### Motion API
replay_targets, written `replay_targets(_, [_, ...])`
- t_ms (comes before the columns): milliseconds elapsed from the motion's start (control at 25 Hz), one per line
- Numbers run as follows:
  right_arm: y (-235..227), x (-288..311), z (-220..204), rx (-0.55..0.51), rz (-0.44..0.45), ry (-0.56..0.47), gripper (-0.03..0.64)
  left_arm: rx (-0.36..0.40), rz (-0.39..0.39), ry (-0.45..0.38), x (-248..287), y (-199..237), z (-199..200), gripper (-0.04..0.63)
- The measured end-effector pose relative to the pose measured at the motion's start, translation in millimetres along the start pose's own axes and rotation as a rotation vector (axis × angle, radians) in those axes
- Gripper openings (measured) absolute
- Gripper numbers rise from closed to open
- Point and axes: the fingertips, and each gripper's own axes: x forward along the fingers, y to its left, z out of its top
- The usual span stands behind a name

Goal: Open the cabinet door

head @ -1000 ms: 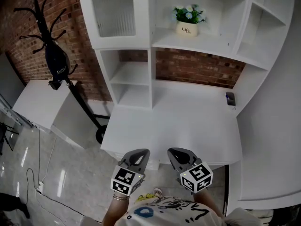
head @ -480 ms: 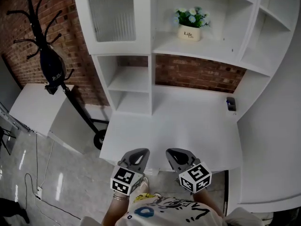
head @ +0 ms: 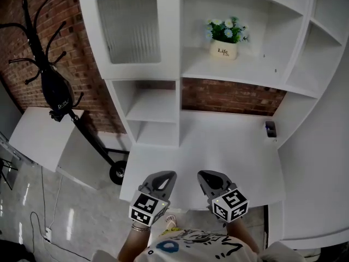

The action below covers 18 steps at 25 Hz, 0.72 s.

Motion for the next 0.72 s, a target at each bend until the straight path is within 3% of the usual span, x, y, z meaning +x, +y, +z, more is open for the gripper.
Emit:
replay_targets(360, [-21,33,57,-0.095,-0.055,-0.072,0.029,0.075,-0.007,-0.036,9,55,29,0.014])
replay_targets(720, [-29,50,142,-0.235,-0.106,-0.207,0.029,0.206,-0.019,-0.163,10,91,98,0.014])
